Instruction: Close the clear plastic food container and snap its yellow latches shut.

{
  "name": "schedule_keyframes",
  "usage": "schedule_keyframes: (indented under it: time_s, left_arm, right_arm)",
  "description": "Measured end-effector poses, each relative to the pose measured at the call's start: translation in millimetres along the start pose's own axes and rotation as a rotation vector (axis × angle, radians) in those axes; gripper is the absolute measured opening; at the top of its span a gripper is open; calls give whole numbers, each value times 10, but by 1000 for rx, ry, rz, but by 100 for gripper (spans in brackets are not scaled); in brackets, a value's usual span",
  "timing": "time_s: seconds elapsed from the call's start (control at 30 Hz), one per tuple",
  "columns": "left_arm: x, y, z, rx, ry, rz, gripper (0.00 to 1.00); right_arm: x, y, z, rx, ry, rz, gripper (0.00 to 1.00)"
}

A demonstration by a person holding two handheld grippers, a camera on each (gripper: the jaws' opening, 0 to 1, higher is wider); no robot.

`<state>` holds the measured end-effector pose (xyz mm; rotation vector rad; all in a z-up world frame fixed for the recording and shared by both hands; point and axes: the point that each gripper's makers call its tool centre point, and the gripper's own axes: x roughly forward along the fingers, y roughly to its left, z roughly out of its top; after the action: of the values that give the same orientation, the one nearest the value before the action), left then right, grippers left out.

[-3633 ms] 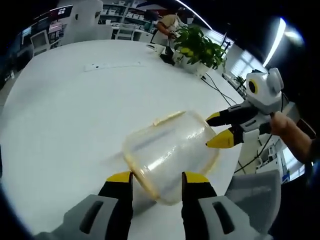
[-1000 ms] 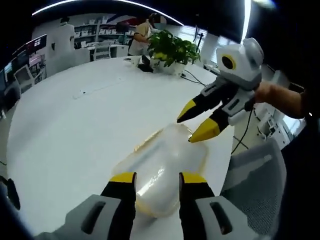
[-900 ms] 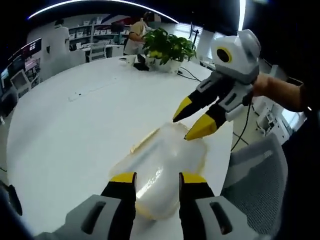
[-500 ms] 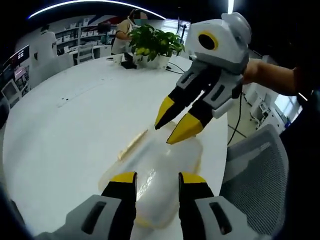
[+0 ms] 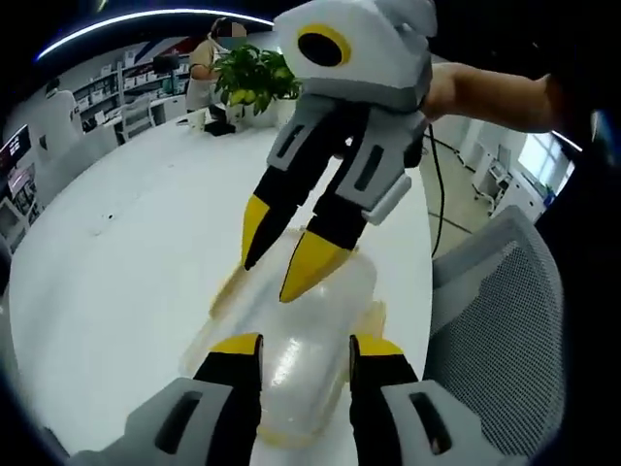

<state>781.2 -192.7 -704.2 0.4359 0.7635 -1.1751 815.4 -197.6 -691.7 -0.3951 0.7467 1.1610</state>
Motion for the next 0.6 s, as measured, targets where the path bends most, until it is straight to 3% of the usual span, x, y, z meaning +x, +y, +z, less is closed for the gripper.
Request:
schedule_keyframes:
  time_s: [0.6]
  left_arm:
    - [43, -193, -45, 169, 40, -1, 35]
  right_arm:
    - [98, -144, -3, -65, 69, 50, 31]
